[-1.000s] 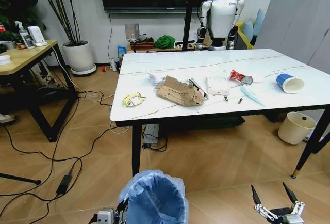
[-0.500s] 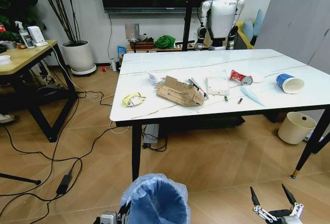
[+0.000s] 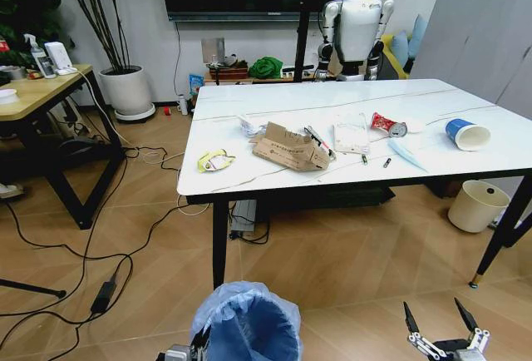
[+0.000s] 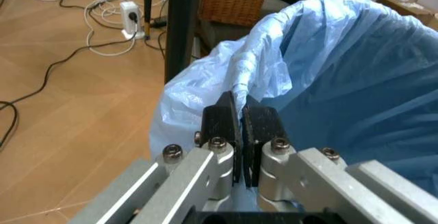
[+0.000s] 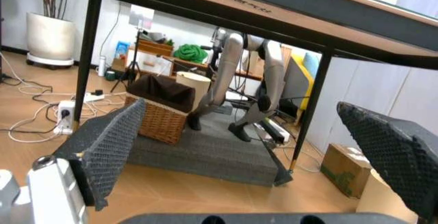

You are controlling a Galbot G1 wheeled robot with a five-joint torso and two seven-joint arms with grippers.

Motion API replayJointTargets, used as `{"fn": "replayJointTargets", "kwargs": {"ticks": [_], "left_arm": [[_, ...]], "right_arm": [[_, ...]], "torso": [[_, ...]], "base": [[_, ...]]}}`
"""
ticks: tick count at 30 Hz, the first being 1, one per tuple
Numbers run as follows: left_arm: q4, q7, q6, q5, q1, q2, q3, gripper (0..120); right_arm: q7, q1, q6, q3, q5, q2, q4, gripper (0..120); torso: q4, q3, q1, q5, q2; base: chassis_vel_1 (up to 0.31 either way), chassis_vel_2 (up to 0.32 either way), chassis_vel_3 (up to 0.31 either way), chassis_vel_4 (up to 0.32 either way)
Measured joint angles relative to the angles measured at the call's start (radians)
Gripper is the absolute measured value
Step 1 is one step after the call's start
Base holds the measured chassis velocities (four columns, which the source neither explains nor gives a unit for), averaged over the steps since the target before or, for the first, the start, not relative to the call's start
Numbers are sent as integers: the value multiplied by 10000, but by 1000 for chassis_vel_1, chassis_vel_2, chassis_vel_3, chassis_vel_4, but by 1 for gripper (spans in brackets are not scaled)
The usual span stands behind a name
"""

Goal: Pick up the trash bin and place the trash from the table into it.

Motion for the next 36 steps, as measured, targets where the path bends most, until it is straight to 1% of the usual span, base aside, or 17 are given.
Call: {"fn": "replayJointTargets", "kwargs": {"ticks": [9, 15, 23, 24, 27, 34, 36], "left_arm": [[-3, 18, -134, -97, 5, -176, 50, 0], [78, 34, -340, 13, -9, -355, 111, 0], [173, 52, -401, 100, -19, -553, 28, 0], [196, 0, -476, 190, -5, -680, -31, 0], [207, -28, -519, 228, 14, -761, -74, 0], [197, -20, -623, 284, 60, -962, -224, 0], [195, -7, -634, 284, 69, -986, -232, 0]], "right_arm": [[0, 42, 2, -25, 8, -35, -18, 100], [3, 38, -2, -25, 61, -84, -19, 100], [2, 28, 0, -50, 95, -154, -77, 100], [0, 31, 1, -72, 98, -184, -80, 100], [0, 45, 1, -85, 115, -198, -88, 100], [-3, 101, -7, -163, 194, -290, -124, 100], [-5, 99, -8, -165, 212, -302, -124, 100]], "torso": [[0, 0, 0, 0, 0], [0, 0, 0, 0, 0], [0, 1, 1, 0, 1], [0, 20, 17, 1, 58], [0, 44, 64, 0, 134], [0, 196, 286, 1, 487], [0, 223, 318, 0, 546]], "base": [[0, 0, 0, 0], [0, 0, 0, 0], [0, 0, 0, 0], [0, 0, 0, 0], [0, 0, 0, 0], [0, 0, 0, 0], [0, 0, 0, 0]]}}
